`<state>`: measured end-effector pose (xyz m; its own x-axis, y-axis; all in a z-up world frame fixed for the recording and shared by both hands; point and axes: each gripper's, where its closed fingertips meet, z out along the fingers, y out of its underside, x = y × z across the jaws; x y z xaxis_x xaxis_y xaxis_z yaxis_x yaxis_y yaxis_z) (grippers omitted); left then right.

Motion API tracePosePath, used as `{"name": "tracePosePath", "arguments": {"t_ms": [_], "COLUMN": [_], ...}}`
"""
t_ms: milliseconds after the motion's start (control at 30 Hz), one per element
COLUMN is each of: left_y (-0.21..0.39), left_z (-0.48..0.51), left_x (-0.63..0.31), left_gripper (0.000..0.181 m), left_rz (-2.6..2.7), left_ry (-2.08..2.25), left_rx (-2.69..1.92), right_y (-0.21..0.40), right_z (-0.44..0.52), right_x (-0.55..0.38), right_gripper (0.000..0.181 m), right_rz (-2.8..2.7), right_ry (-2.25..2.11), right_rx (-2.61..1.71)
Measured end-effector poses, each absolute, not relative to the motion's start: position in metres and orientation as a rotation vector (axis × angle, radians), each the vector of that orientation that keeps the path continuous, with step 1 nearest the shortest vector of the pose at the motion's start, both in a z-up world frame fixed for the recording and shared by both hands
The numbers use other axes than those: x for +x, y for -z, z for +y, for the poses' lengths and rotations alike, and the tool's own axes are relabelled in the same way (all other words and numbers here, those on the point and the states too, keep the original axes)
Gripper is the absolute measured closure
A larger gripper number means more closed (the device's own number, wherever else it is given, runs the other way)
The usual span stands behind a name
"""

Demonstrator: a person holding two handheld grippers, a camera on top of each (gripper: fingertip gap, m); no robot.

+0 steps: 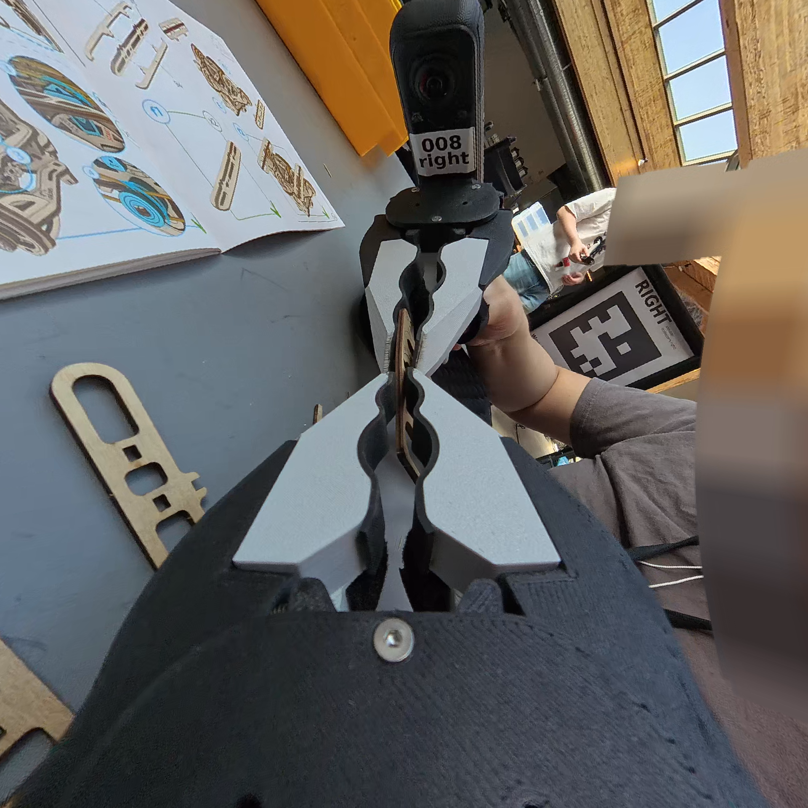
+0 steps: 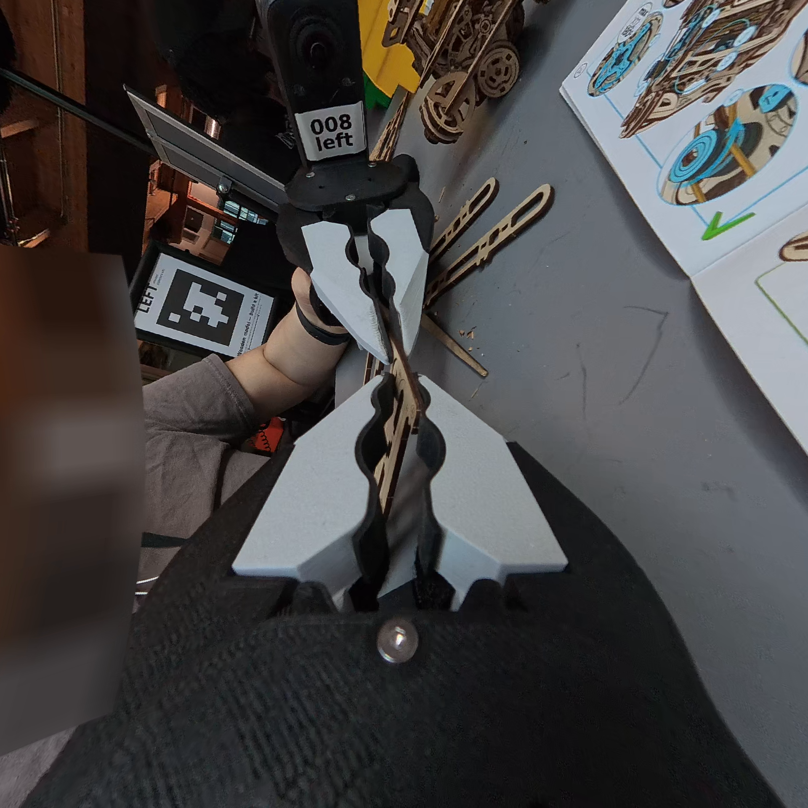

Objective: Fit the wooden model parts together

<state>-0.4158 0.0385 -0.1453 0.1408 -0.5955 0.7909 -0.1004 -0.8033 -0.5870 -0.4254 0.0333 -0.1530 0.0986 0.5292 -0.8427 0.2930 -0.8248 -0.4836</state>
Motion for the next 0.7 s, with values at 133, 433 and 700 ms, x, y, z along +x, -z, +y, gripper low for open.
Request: {"name": "tracePosePath", "arguments": {"t_ms": [133, 433, 700], "left_y": [0.137, 0.138, 0.139], "left_z": [0.036, 0.036, 0.036], "left_x": [-0.415, -0.416, -0.414], "left_gripper": [0.181, 0.180, 0.181], "left_rz": [0.701, 0.735, 0.632], "left_ry": [1.745, 1.697, 1.793], "left_rx": [-1.960, -1.961, -1.990], "right_y": [0.145, 0.141, 0.144], "right_z": [0.033, 0.043, 0.043], "right_x": [-0.424, -0.419, -0.417], "right_gripper": [0.174, 0.174, 0.174], "right_rz": [-0.863, -0.806, -0.854], "right_ry": [-1.760, -1.732, -1.647], "right_rx": [-2.087, -2.079, -2.065]}}
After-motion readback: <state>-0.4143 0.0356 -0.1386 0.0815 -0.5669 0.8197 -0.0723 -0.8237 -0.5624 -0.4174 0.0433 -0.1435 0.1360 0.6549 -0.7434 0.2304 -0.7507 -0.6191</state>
